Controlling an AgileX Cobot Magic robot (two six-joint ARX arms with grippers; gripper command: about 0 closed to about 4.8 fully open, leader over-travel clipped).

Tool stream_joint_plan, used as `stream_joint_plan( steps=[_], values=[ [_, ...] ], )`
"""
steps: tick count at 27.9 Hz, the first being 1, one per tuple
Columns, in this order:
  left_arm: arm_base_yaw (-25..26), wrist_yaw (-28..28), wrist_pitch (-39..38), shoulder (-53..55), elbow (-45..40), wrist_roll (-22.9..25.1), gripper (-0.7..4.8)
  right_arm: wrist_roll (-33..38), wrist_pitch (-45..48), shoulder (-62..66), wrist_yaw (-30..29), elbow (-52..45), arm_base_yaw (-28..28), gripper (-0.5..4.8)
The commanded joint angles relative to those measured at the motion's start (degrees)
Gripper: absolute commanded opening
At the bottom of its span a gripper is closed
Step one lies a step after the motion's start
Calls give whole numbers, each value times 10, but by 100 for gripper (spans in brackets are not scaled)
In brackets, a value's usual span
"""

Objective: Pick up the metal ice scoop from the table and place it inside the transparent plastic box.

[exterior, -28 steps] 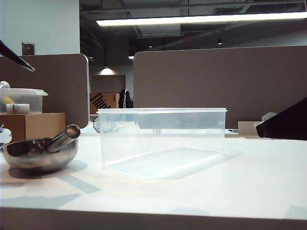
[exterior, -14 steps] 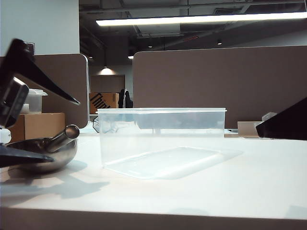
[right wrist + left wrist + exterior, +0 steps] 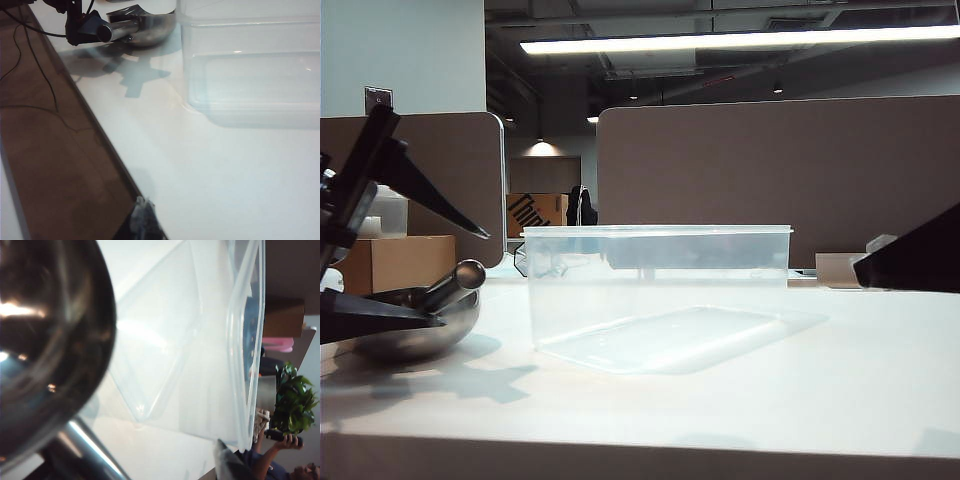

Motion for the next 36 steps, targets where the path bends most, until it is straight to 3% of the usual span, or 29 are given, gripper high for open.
stream_joint_plan(
  steps=[1,6,8,9,10,33,36],
  values=[
    [-31,-35,10,-1,1,-3,369,-1,8,0,-1,0,1,-1],
    [-47,-95,8,-1,1,-3,352,-1,8,0,-1,0,1,-1],
    [-47,-104,10,-1,1,-3,189,-1,8,0,-1,0,1,-1],
    [-47,-104,14,-1,1,2,33,-1,8,0,-1,0,1,-1],
    [-48,-104,17,-1,1,4,-9,-1,8,0,-1,0,1,-1],
    [-48,-83,17,-1,1,17,-6,-1,8,0,-1,0,1,-1],
    [-48,-75,24,-1,1,40,-5,-1,8,0,-1,0,1,-1]
  ],
)
